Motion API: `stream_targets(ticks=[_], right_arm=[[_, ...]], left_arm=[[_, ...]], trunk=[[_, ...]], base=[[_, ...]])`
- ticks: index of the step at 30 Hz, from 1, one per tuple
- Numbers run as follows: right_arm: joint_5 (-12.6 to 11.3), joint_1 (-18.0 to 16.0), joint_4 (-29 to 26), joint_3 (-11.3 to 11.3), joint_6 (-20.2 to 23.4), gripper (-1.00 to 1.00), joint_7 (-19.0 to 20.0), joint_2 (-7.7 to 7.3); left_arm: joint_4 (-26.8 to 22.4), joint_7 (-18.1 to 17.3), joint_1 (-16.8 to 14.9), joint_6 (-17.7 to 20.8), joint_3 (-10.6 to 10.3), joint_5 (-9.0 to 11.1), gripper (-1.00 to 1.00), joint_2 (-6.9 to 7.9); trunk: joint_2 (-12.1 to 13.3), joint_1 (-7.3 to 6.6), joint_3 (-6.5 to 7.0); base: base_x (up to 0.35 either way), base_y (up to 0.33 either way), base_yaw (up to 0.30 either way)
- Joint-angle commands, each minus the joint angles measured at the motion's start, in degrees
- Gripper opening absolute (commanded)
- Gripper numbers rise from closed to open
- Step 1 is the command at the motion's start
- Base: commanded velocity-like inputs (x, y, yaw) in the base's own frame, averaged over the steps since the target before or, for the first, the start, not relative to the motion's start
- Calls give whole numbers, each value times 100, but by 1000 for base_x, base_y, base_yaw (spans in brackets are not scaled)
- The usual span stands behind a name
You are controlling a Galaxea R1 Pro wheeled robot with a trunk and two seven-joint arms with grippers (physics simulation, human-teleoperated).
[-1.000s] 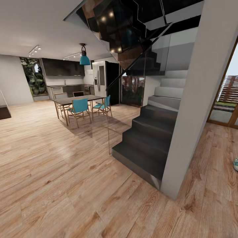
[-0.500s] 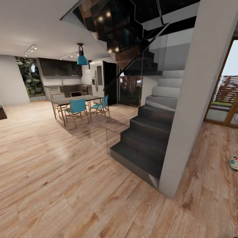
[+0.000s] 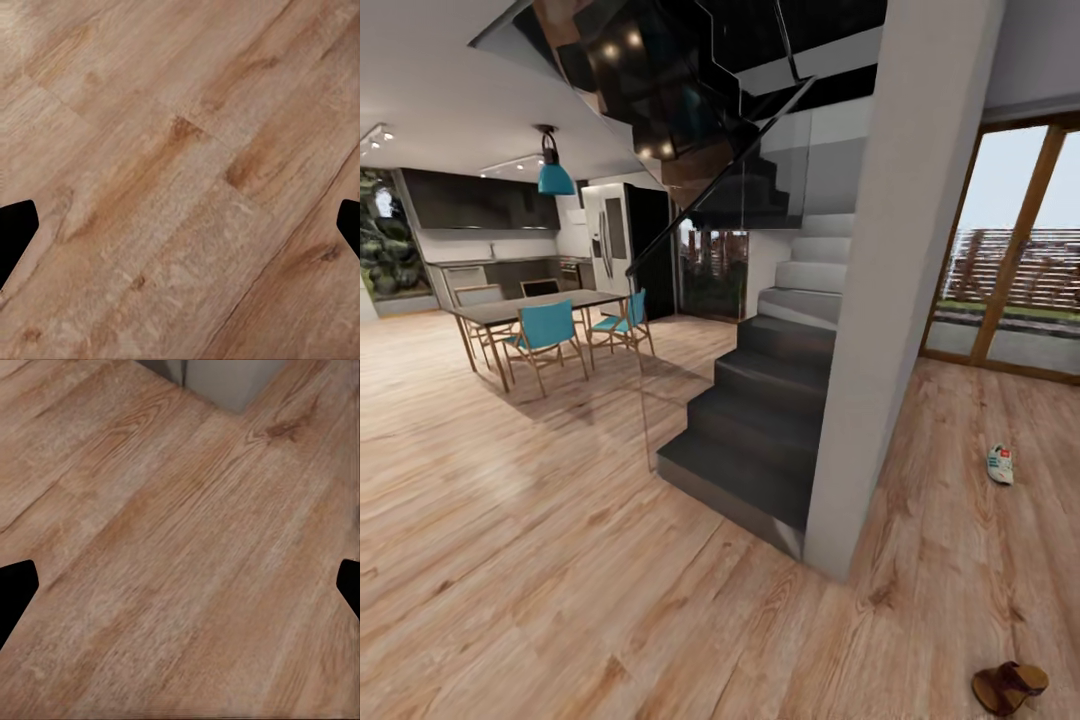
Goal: Pick up the two gym shoes and the two sandals from the corridor floor and place them onto the hallstand (shoe rack) in the corridor, making sure they are on the rack and not on the floor. Arrange them so the two gym shoes are next to each other and the two sandals are next to each other.
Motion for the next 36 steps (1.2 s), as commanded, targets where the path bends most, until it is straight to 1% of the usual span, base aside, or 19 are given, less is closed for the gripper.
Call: stream_targets(ticks=[1, 6, 12, 21, 23, 29, 33, 36], right_arm=[[-4, -5, 7, -2, -18, 100, 3, 0], [-4, -5, 10, -2, -18, 100, 4, 0], [-4, -5, 11, -2, -18, 100, 1, 0], [-4, -5, 11, -2, -19, 100, -4, 0], [-4, -5, 11, -2, -18, 100, -5, 0], [-4, -5, 11, -2, -23, 100, -5, 0], [-4, -5, 5, -2, -27, 100, -5, 0], [-4, -5, -4, -9, -27, 100, -12, 0]], left_arm=[[2, 36, -2, -23, -6, -2, 100, -4], [2, 79, -4, -50, -25, -13, 100, -16], [3, 79, -5, -61, -21, 31, 100, 13], [6, 78, -5, -63, -14, 30, 100, 16], [10, 80, -5, -61, -13, -10, 100, 22], [11, 73, -5, -55, -35, -27, 100, 12], [11, 72, -5, -60, -47, -18, 100, 15], [11, 72, -7, -62, -9, 32, 100, 24]], trunk=[[-3, 0, -6], [-3, 0, -6], [-3, 0, -6], [-3, 0, -6], [-3, 0, -6], [-3, 0, -6], [-3, 0, -6], [-3, 0, -6]], base=[[0, 0, -288], [0, 0, -288], [0, 0, -289], [0, 0, -289], [0, 0, -289], [0, 0, -289], [0, 0, -288], [0, 0, -289]])
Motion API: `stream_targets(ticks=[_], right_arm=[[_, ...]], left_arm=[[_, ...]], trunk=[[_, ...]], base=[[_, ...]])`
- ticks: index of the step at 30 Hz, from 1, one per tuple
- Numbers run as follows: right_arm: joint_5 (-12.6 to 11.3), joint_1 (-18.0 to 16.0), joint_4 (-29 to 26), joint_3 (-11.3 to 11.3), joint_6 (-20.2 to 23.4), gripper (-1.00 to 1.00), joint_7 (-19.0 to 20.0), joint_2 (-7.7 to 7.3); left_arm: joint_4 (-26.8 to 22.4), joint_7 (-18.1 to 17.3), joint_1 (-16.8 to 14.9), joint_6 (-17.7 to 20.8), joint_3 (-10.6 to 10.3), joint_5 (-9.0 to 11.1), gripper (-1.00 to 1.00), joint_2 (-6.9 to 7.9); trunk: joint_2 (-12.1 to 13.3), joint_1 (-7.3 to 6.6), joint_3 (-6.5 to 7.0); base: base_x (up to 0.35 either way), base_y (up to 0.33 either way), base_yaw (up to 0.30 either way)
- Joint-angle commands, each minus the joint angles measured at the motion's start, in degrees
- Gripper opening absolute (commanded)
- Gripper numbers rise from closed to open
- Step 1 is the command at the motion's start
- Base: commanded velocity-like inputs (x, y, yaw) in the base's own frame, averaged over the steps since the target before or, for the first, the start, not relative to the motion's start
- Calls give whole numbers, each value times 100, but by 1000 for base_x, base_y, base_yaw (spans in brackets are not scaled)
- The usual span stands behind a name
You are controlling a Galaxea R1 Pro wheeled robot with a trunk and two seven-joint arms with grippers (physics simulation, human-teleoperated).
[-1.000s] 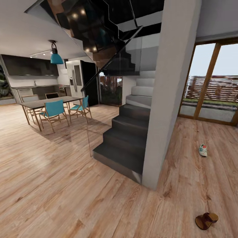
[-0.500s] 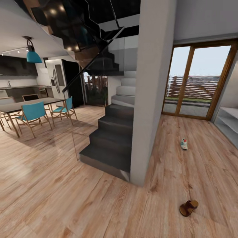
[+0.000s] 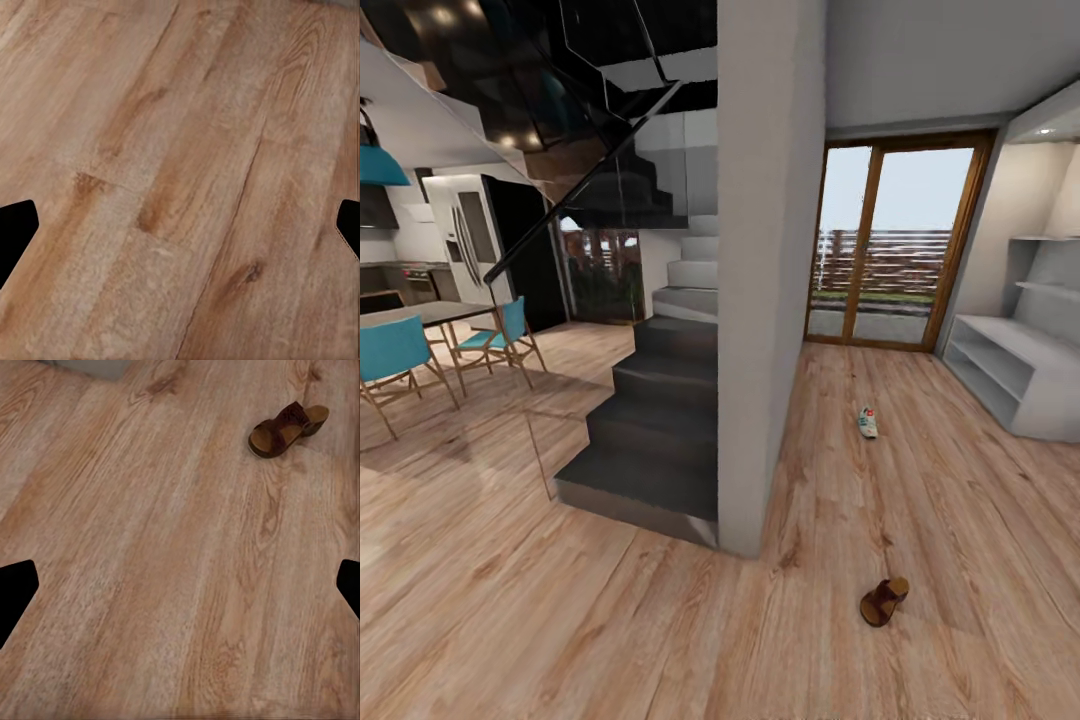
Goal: Pick up the two gym shoes and the two sandals from the corridor floor and place them onto the hallstand (shoe rack) in the corridor, making sure they are on the rack and not on the floor. Arrange them so the two gym shoes are next to each other and the two sandals are next to each other.
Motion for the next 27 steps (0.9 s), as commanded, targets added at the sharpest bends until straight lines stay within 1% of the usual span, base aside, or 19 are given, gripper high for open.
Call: stream_targets(ticks=[1, 10, 15, 17, 27], right_arm=[[-4, -5, 5, -3, -18, 100, 2, 1], [-9, -5, -8, -5, -18, 100, -6, 1], [-10, -5, -13, -10, -18, 100, -8, 1], [-12, -5, -14, -8, -18, 100, -8, 1], [-13, -5, -14, -9, -18, 100, -8, 1]], left_arm=[[2, 10, -3, -18, 5, 9, 100, 0], [-5, 12, -7, -18, 0, -9, 100, -35], [-7, 12, -8, -18, -4, 14, 100, -24], [-7, 11, -6, -18, -22, -17, 100, -29], [-7, 10, -3, -18, -32, -30, 100, -31]], trunk=[[-3, 0, -6], [-3, 0, -6], [-3, 0, -6], [-3, 0, -6], [-3, 0, -6]], base=[[0, 0, -289], [0, 0, -289], [0, 0, -289], [0, 0, -289], [0, 0, -289]])
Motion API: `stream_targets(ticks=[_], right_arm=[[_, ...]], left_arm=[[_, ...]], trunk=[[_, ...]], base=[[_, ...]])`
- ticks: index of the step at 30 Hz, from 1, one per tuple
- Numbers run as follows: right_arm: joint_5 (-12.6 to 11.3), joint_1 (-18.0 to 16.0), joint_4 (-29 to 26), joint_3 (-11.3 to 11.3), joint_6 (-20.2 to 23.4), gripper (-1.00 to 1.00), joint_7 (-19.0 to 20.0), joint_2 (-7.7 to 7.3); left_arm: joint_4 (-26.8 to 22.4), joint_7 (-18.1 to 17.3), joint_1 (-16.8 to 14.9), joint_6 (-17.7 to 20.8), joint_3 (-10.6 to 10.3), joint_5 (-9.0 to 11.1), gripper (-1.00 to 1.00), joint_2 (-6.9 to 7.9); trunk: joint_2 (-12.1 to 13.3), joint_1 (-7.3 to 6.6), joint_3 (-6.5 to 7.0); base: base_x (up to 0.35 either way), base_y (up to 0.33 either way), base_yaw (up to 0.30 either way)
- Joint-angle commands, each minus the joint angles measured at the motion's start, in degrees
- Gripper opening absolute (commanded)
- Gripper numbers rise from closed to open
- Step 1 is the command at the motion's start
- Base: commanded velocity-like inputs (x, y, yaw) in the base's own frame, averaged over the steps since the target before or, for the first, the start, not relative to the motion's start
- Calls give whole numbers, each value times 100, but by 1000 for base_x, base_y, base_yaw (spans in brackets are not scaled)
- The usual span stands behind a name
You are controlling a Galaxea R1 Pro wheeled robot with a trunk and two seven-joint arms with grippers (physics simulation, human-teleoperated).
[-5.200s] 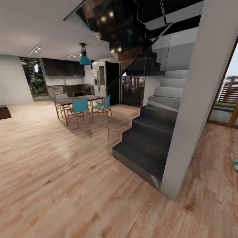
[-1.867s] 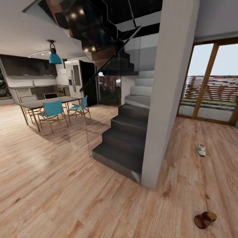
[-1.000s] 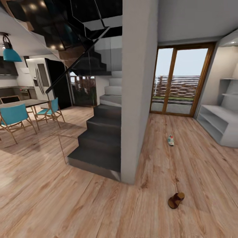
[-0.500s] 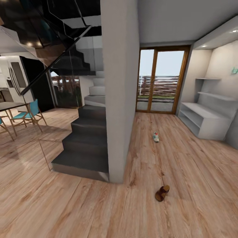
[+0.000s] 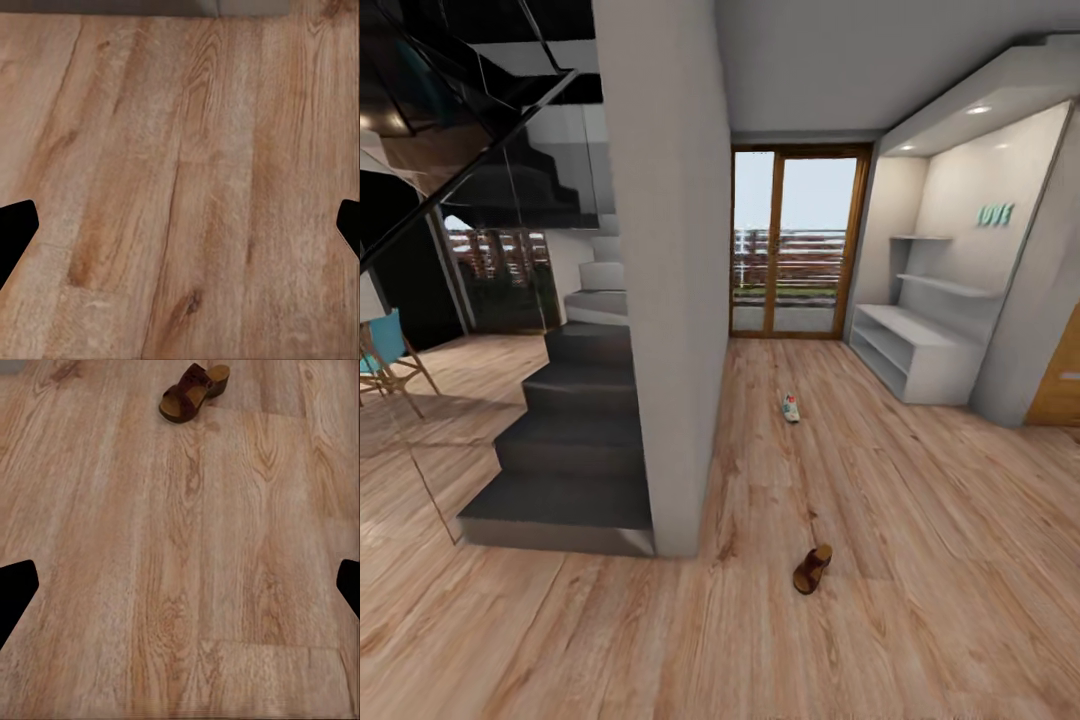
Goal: Pick up the two gym shoes and the two sandals from the corridor floor and place them onto the hallstand (shoe rack) in the corridor, making sure they are on the rack and not on the floor. Arrange them so the two gym shoes are next to each other and the two sandals are next to each other.
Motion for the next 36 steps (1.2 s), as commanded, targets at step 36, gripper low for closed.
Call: stream_targets(ticks=[36], right_arm=[[-5, -5, 6, -333, -17, 100, 9, 1]], left_arm=[[2, 15, -3, -18, -3, 6, 100, 14]], trunk=[[-3, 0, -44]], base=[[61, -36, -289]])
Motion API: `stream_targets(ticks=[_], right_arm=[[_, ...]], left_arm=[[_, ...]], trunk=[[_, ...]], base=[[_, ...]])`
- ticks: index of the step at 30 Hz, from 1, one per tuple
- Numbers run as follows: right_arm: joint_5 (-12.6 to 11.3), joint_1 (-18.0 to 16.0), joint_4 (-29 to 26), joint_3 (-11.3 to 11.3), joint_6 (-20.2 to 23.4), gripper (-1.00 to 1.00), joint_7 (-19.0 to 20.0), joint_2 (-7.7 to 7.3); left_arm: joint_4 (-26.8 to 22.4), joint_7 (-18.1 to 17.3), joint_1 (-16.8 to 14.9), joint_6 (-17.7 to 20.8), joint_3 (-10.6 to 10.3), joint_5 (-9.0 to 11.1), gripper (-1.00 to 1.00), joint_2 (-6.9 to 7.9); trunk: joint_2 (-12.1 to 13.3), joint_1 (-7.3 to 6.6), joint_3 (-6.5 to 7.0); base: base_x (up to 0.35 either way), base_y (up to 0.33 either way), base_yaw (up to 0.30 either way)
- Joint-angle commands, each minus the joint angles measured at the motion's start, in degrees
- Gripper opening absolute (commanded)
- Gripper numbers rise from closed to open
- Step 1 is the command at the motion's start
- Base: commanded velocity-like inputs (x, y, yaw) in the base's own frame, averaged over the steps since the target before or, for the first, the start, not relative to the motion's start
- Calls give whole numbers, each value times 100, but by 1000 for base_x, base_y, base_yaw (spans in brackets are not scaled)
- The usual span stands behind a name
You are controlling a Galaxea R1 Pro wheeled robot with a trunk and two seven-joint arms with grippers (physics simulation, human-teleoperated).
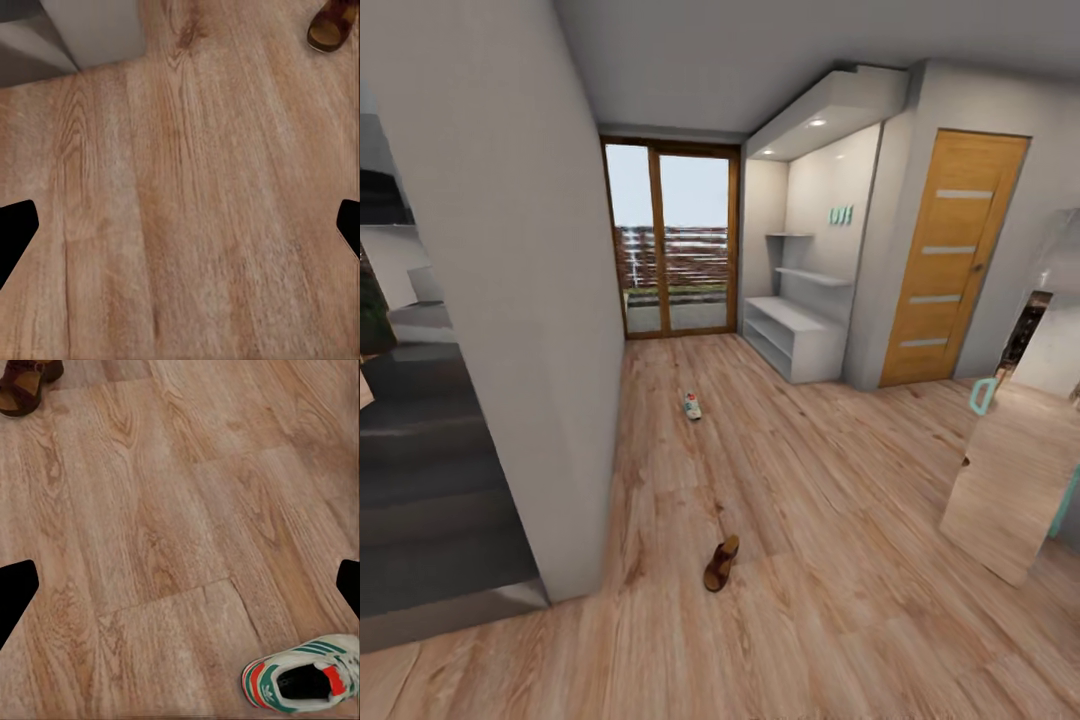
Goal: Pick up the two gym shoes and the two sandals from the corridor floor and place them onto the hallstand (shoe rack) in the corridor, making sure they are on the rack and not on the floor. Arrange them so the two gym shoes are next to each other and the two sandals are next to each other.
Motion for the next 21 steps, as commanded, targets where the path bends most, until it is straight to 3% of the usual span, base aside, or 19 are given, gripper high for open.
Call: stream_targets(ticks=[1, 15, 21], right_arm=[[-5, -5, 6, -8, -19, 100, 2, 1], [-5, -5, 6, -8, -19, 100, 2, 1], [-5, -5, 2, -9, -19, 100, 2, 1]], left_arm=[[2, 15, -3, -17, -4, 3, 100, 1], [9, 15, -5, -24, 1, -11, 100, 7], [10, 15, -5, -25, -4, -18, 100, 3]], trunk=[[-3, 0, -8], [-3, 0, -39], [-3, 0, -54]], base=[[1, -1, -288], [0, -3, -289], [-29, -181, -289]])
